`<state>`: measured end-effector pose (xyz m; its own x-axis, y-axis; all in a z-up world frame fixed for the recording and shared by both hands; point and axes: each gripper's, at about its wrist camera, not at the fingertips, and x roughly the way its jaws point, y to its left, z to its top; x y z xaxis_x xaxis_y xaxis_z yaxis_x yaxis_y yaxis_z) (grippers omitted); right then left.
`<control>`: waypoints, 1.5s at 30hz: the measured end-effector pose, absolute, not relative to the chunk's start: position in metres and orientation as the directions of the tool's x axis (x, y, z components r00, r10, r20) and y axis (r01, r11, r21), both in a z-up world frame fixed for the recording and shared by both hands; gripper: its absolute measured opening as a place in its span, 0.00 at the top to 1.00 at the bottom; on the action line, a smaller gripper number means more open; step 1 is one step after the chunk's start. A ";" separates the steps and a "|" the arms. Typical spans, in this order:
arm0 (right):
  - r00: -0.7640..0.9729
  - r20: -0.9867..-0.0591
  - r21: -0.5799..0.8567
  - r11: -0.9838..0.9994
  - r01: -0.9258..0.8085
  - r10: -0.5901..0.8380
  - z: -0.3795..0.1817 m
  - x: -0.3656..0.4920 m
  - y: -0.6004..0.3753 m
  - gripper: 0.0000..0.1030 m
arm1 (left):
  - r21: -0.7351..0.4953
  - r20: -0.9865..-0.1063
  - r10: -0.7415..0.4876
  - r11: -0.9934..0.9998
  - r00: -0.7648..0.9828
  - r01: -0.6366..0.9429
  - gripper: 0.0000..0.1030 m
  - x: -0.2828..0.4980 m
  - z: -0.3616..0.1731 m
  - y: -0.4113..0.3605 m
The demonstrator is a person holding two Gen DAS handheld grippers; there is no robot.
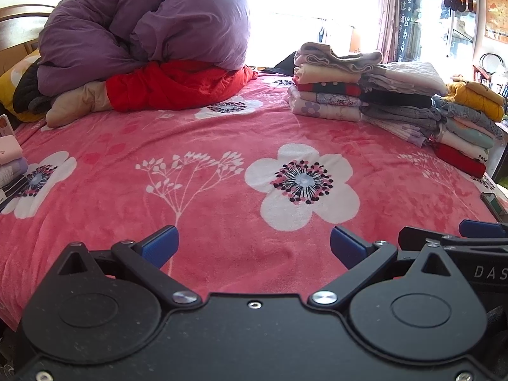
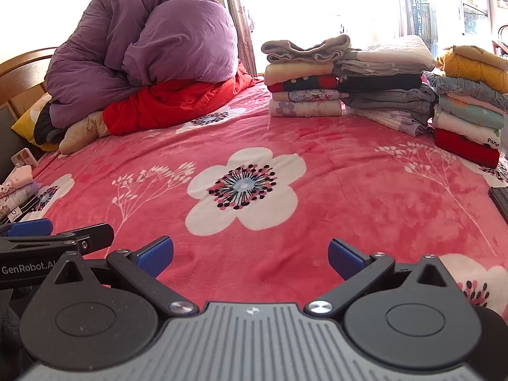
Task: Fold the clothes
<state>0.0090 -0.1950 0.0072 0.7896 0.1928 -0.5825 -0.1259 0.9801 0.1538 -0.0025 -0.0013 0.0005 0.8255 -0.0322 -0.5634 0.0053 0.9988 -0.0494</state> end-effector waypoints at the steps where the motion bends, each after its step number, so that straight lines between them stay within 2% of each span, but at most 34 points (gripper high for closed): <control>1: 0.789 -0.584 0.150 0.981 -0.126 0.190 0.007 0.009 -0.195 0.00 | -0.049 -0.563 -0.033 0.999 0.826 0.006 0.01 -0.003 0.001 -0.002; 45: 0.790 -0.584 0.149 0.981 -0.120 0.186 0.007 0.006 -0.196 0.00 | -0.059 -0.586 -0.042 0.998 0.809 0.009 0.01 0.000 -0.001 -0.002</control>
<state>0.0065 -0.1961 0.0067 0.7899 0.1857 -0.5844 -0.1204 0.9815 0.1492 -0.0004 -0.0016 -0.0013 0.8093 -0.0420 -0.5858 0.0091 0.9982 -0.0590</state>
